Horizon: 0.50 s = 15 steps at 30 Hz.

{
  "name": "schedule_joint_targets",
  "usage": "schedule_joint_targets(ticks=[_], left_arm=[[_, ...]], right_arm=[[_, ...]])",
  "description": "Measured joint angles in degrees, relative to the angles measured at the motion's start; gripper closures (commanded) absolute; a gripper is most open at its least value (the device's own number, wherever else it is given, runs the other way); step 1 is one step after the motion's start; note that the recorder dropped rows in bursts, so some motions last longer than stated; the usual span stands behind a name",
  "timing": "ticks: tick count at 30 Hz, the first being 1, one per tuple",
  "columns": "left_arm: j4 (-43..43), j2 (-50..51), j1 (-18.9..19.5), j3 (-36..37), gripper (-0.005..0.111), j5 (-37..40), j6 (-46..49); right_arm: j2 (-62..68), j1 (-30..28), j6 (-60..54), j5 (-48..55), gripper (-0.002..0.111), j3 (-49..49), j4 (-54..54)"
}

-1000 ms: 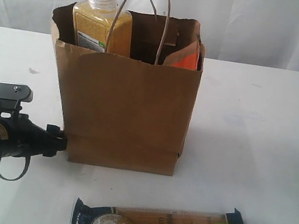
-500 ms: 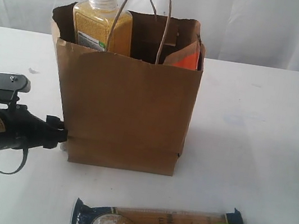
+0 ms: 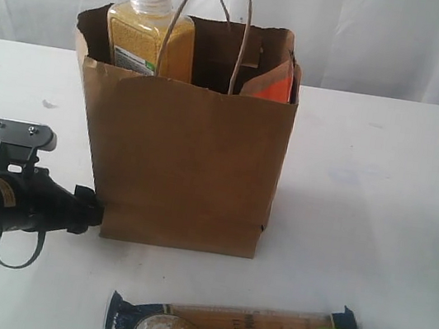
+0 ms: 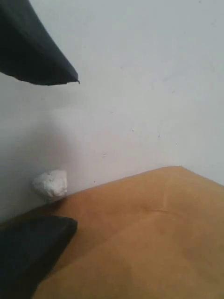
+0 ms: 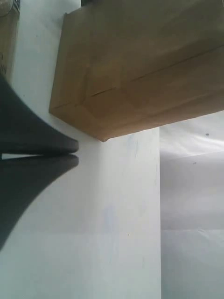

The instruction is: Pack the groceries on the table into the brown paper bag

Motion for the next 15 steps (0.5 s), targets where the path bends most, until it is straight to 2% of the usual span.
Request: schedule_joint_targets(ticks=[6,10,15], left_arm=[[-0.03,0.42,-1.52,-2.1,0.032,3.48,-0.02],[0.08,0.42,-1.73,-2.33,0.053,5.12,0.35],[-0.62,0.42,-1.73,-2.39,0.072,7.47,2.34]], right_arm=[[0.0,0.0,0.0,0.0,0.108,0.0,0.0],[0.0,0.0,0.0,0.0,0.108,0.0,0.0],[0.0,0.0,0.0,0.0,0.108,0.0,0.0]])
